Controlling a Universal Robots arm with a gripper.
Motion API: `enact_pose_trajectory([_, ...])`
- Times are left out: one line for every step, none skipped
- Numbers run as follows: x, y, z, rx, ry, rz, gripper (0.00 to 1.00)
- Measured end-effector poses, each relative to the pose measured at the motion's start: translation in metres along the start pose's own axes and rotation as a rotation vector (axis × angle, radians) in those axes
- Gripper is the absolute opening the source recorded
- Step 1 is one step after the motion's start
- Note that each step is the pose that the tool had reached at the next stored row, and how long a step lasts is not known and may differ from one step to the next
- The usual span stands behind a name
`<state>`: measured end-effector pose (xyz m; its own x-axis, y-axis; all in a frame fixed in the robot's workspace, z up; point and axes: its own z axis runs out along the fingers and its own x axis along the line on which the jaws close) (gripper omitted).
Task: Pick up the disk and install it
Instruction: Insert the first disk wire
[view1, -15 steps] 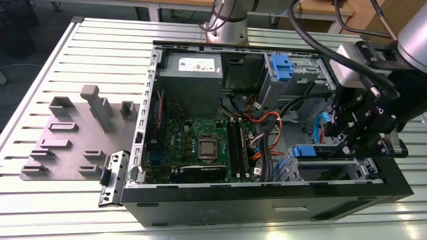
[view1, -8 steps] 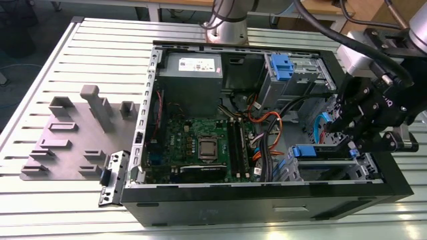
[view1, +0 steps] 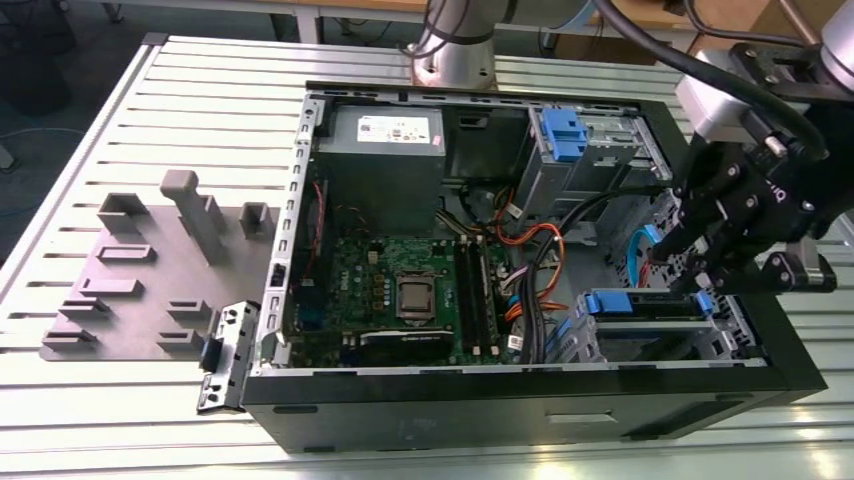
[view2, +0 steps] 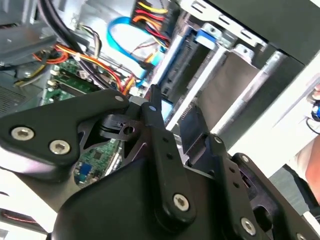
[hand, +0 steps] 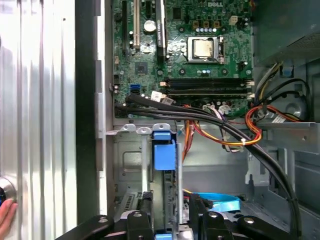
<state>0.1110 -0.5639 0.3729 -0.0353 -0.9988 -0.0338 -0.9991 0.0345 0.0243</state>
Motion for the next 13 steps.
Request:
enact_pose_trajectory([-0.0023,0.0001,0.0,-0.0001,-0.0029,0.0,0.42])
enact_pose_trajectory([-0.0049,0.0003,0.0003,-0.0002,-0.0058,0.0,0.42])
enact_pose_trajectory([-0.0073,0.0003,0.0007,-0.0003,-0.0081,0.0,0.42])
enact_pose_trajectory([-0.0099,0.0004,0.0015,-0.0003,-0.0095,0.0,0.42])
enact_pose_trajectory([-0.0128,0.0004,0.0027,-0.0003,-0.0096,0.0,0.42])
enact_pose_trajectory([-0.0155,0.0001,0.004,-0.0004,-0.0095,0.0,0.42])
enact_pose_trajectory([-0.0173,-0.0014,0.0054,-0.0004,-0.0094,0.0,0.42])
enact_pose_trajectory([-0.0184,-0.0038,0.0068,-0.0004,-0.0096,0.0,0.42])
enact_pose_trajectory([-0.0188,-0.0063,0.008,-0.0005,-0.0099,0.0,0.42])
enact_pose_trajectory([-0.019,-0.0072,0.0092,-0.0006,-0.0095,0.0,0.42])
enact_pose_trajectory([-0.0193,-0.0075,0.0111,-0.0005,-0.0096,0.0,0.42])
enact_pose_trajectory([-0.0197,-0.0075,0.0128,-0.0005,-0.0093,0.0,0.42])
enact_pose_trajectory([-0.02,-0.0076,0.0146,-0.0005,-0.0094,0.0,0.42])
